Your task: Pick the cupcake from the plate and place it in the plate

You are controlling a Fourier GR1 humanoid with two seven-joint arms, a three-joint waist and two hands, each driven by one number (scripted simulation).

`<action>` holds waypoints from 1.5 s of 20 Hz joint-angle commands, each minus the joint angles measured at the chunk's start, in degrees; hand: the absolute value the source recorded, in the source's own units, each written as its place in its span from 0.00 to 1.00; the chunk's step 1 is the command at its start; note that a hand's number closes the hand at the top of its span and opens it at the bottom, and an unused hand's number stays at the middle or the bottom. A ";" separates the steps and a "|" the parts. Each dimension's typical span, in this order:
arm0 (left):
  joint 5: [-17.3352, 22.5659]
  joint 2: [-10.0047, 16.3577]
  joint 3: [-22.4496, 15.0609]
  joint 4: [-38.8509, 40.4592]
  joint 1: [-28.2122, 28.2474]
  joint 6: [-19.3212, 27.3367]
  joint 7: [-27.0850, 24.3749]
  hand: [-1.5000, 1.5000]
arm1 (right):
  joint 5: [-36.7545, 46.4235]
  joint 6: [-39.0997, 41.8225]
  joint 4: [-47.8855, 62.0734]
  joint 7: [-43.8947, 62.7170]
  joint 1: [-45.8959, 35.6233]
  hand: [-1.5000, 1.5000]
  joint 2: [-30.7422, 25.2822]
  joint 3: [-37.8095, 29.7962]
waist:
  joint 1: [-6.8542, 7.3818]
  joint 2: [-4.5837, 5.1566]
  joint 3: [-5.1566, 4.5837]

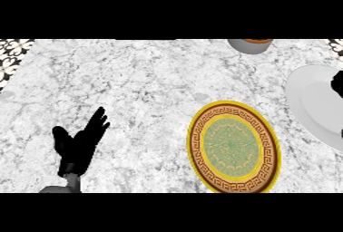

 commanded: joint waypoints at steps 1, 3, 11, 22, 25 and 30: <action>-1.74 -1.41 -1.09 3.23 -0.05 1.07 0.33 0.50 | -10.45 2.79 7.80 -9.96 -3.60 1.00 -5.27 -3.89 | 0.07 0.43 -0.36; -2.32 -2.14 -2.05 2.38 1.09 1.47 -0.79 0.50 | -9.63 10.48 13.17 -1.99 -2.35 1.00 -6.22 -5.58 | 0.37 0.70 -0.33; 0.14 -0.82 -0.99 -0.51 0.87 -0.55 2.62 0.50 | -17.31 22.84 26.25 -18.76 -6.59 0.00 -9.71 -10.00 | 1.88 1.06 -0.08; -2.44 -2.96 -2.65 0.81 1.54 1.32 0.83 0.50 | -34.96 22.69 27.61 -45.25 -6.30 0.00 -7.00 -26.55 | 0.69 0.87 -0.15; -1.15 -1.16 -0.39 0.83 1.26 -0.04 1.52 0.50 | -38.23 27.14 27.76 -46.65 -4.59 0.00 -8.10 -28.10 | -0.33 0.25 -0.41; -0.01 0.37 2.62 3.02 0.83 -1.34 -0.13 0.50 | -42.72 39.17 26.02 -49.59 0.63 0.00 -6.60 -28.24 | -0.83 0.06 -0.49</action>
